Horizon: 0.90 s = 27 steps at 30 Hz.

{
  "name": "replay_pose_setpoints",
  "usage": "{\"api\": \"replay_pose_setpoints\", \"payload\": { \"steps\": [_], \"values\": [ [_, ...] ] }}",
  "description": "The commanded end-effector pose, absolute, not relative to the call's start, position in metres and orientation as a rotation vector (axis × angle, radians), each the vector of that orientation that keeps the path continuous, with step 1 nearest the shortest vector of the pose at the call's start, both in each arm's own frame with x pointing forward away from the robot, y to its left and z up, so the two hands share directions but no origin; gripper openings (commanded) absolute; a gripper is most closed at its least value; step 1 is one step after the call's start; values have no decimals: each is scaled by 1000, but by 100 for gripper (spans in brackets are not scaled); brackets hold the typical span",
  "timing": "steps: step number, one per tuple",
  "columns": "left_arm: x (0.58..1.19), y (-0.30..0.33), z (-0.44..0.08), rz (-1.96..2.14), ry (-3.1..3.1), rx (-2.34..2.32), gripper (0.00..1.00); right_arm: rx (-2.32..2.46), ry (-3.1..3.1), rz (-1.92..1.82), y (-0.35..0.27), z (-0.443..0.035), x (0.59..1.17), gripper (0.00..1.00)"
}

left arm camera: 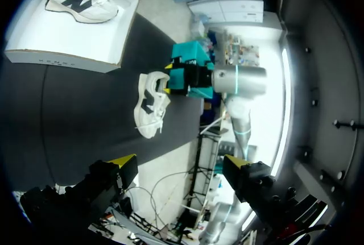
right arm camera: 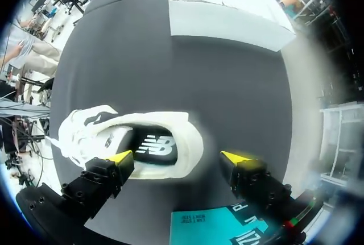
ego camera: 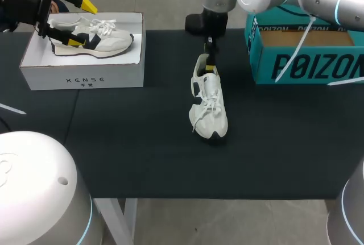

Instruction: Take the shoe out of the shoebox, open the shoe tongue, remove and reinsert the insole, then place the shoe into the shoebox

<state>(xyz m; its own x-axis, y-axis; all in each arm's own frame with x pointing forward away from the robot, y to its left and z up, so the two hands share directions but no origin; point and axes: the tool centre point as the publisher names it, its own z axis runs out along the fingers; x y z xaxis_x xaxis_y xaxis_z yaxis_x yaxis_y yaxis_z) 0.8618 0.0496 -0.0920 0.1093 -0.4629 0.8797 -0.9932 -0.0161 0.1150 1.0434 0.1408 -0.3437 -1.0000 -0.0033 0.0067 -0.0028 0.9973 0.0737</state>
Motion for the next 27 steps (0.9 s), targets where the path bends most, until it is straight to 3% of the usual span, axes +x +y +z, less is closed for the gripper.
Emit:
{"api": "replay_pose_setpoints", "payload": {
  "steps": [1, 14, 15, 17, 18, 27],
  "values": [
    [862, 49, -92, 842, -1465, 1596, 100, 3, -3120, -107, 147, -359, 1055, 100],
    [862, 49, -92, 842, -1465, 1596, 100, -4, -3117, -87, 148, -375, 1067, 100],
    [862, 49, -92, 842, -1465, 1596, 100, -3, -3117, -88, 148, -375, 1068, 97],
    [862, 49, -92, 842, -1465, 1596, 100, -4, -3117, -92, 149, -376, 1068, 76],
    [862, 49, -92, 842, -1465, 1596, 100, -5, -3116, -93, 149, -376, 1068, 71],
    [862, 49, -92, 842, -1465, 1596, 100, -30, -3103, -81, 141, -384, 1061, 76]
  ]
}}
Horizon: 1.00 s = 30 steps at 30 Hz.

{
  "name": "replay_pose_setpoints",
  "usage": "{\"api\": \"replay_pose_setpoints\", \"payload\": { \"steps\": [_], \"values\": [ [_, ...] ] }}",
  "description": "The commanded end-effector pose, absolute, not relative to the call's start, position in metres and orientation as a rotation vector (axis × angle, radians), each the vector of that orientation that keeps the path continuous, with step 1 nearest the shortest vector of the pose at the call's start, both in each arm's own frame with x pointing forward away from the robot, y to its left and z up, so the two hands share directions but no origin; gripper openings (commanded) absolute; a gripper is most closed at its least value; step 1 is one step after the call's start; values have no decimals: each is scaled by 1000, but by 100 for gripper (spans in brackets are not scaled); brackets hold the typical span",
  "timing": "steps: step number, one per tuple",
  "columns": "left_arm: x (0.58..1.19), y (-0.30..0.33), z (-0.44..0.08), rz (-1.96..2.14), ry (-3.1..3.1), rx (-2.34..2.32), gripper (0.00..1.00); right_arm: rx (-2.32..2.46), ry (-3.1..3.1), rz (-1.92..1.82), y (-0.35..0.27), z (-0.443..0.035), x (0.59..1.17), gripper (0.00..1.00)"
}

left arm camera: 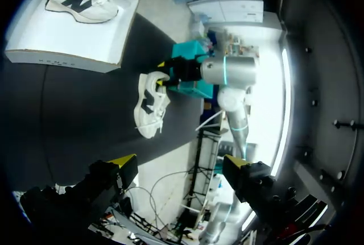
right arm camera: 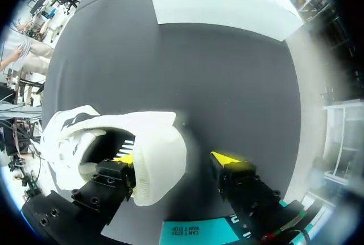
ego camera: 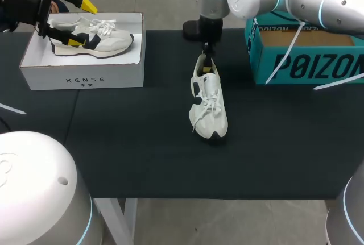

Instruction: Take the shoe out of the shoebox, open the shoe tongue, remove and reinsert the insole, then place the shoe into the shoebox

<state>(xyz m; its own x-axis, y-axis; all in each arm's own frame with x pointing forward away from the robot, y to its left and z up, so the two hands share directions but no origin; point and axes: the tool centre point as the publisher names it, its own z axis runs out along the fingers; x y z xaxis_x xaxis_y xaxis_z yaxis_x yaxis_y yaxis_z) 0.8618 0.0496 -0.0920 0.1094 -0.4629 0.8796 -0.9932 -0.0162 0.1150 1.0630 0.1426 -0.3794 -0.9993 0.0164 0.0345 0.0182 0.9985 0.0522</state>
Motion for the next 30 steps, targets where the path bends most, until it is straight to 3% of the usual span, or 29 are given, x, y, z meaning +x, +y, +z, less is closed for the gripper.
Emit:
{"api": "replay_pose_setpoints", "payload": {
  "steps": [1, 3, 7, 11, 15, 16, 30],
  "values": [
    [862, 49, -92, 842, -1465, 1596, 100, -31, -3101, -80, 141, -385, 1060, 76],
    [862, 49, -92, 842, -1465, 1596, 100, -34, -3098, -78, 142, -387, 1059, 74],
    [862, 49, -92, 842, -1465, 1596, 100, -38, -3096, -79, 143, -387, 1058, 54],
    [862, 49, -92, 842, -1465, 1596, 100, -53, -3096, -61, 141, -390, 1057, 44],
    [862, 49, -92, 842, -1465, 1596, 100, -55, -3092, -54, 142, -391, 1051, 15],
    [862, 49, -92, 842, -1465, 1596, 100, -57, -3091, -52, 142, -390, 1050, 2],
    [862, 49, -92, 842, -1465, 1596, 100, -297, -3128, 73, 137, -362, 1043, 0]
  ]
}}
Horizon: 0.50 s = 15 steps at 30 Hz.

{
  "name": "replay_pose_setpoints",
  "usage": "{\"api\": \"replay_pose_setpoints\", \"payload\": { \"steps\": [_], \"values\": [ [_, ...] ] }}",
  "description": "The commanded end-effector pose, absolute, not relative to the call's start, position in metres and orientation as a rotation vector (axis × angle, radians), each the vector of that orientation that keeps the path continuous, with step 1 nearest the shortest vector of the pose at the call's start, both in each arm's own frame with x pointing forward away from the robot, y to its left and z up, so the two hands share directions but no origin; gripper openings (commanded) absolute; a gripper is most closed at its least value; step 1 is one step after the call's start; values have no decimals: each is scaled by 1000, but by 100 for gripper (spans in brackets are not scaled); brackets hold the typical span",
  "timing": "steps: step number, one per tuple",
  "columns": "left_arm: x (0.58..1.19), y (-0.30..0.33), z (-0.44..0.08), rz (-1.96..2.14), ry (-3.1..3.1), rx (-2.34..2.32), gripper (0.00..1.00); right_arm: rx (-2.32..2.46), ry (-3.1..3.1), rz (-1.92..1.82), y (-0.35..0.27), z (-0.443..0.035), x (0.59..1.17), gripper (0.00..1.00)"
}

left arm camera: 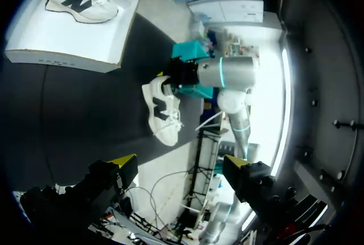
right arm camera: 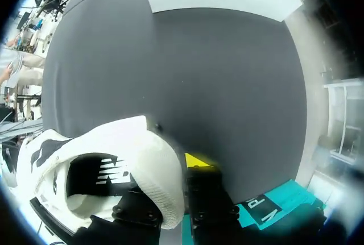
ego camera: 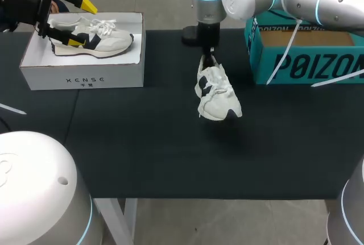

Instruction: Take the shoe out of the shoebox, open the shoe tongue, remove and reinsert the insole, then place the shoe into the shoebox

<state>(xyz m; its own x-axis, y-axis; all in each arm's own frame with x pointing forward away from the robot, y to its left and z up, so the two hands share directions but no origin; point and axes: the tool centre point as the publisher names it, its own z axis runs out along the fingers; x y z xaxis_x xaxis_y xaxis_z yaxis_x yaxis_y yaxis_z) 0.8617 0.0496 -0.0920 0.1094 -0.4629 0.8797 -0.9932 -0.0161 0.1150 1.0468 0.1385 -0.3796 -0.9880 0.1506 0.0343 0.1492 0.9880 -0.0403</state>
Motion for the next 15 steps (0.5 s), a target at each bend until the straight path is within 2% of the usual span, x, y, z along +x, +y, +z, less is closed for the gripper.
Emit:
{"api": "replay_pose_setpoints", "payload": {
  "steps": [1, 15],
  "values": [
    [862, 49, -92, 842, -1465, 1596, 100, -325, -3132, 69, 137, -359, 1046, 0],
    [862, 49, -92, 842, -1465, 1596, 100, -529, -3216, 8, 134, -299, 1067, 0]
  ]
}}
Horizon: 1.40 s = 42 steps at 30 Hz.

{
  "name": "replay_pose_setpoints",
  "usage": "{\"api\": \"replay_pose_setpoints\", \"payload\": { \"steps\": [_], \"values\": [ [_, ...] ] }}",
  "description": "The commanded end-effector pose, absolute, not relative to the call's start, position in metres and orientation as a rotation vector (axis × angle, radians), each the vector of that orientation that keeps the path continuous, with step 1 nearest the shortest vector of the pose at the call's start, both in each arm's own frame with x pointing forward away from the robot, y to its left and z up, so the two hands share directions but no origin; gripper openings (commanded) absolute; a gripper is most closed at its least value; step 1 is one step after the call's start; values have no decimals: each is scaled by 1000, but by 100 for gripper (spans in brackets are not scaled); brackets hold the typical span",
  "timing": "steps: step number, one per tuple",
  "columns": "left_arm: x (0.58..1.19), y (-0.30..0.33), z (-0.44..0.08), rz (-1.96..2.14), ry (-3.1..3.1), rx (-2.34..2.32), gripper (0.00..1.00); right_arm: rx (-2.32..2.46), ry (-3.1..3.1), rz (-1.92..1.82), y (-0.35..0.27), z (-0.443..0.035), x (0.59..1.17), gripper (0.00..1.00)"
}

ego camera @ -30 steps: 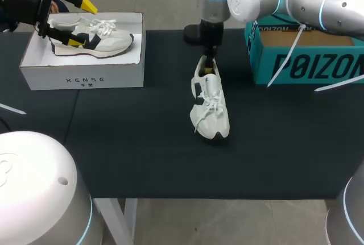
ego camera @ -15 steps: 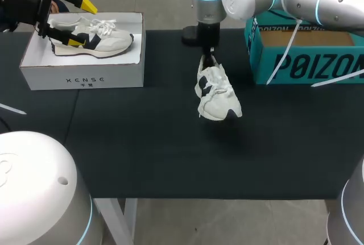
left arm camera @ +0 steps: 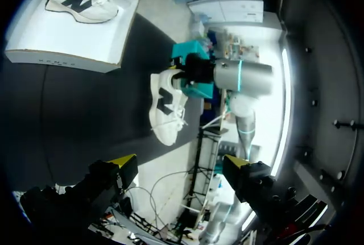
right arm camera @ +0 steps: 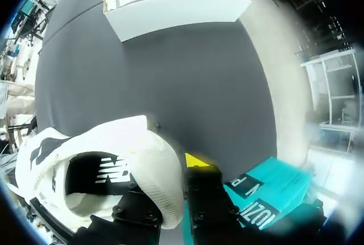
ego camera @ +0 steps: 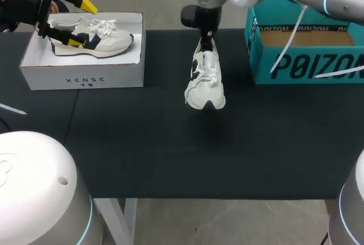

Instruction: Take the shoe out of the shoebox, open the shoe tongue, remove and reinsert the insole, then place the shoe into the shoebox

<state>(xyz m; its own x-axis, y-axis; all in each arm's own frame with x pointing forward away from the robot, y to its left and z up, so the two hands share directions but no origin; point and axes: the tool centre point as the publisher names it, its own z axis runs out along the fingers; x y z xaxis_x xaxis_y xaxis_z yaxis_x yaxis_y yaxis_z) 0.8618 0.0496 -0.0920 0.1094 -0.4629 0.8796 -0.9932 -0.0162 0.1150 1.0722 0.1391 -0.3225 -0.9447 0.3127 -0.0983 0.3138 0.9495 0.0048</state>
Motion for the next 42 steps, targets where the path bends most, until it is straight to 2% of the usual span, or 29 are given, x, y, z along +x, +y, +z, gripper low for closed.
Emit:
{"api": "replay_pose_setpoints", "payload": {
  "steps": [1, 13, 36, 42],
  "values": [
    [862, 49, -92, 842, -1465, 1596, 100, 493, 2981, -4, 134, -294, 1068, 0],
    [862, 49, -92, 842, -1465, 1596, 100, 549, 2938, 105, 136, -231, 1081, 0],
    [862, 49, -92, 842, -1465, 1596, 100, 549, 2938, 105, 136, -231, 1081, 0],
    [862, 49, -92, 842, -1465, 1596, 100, 963, 2816, -72, 117, -223, 1133, 0]
  ]
}}
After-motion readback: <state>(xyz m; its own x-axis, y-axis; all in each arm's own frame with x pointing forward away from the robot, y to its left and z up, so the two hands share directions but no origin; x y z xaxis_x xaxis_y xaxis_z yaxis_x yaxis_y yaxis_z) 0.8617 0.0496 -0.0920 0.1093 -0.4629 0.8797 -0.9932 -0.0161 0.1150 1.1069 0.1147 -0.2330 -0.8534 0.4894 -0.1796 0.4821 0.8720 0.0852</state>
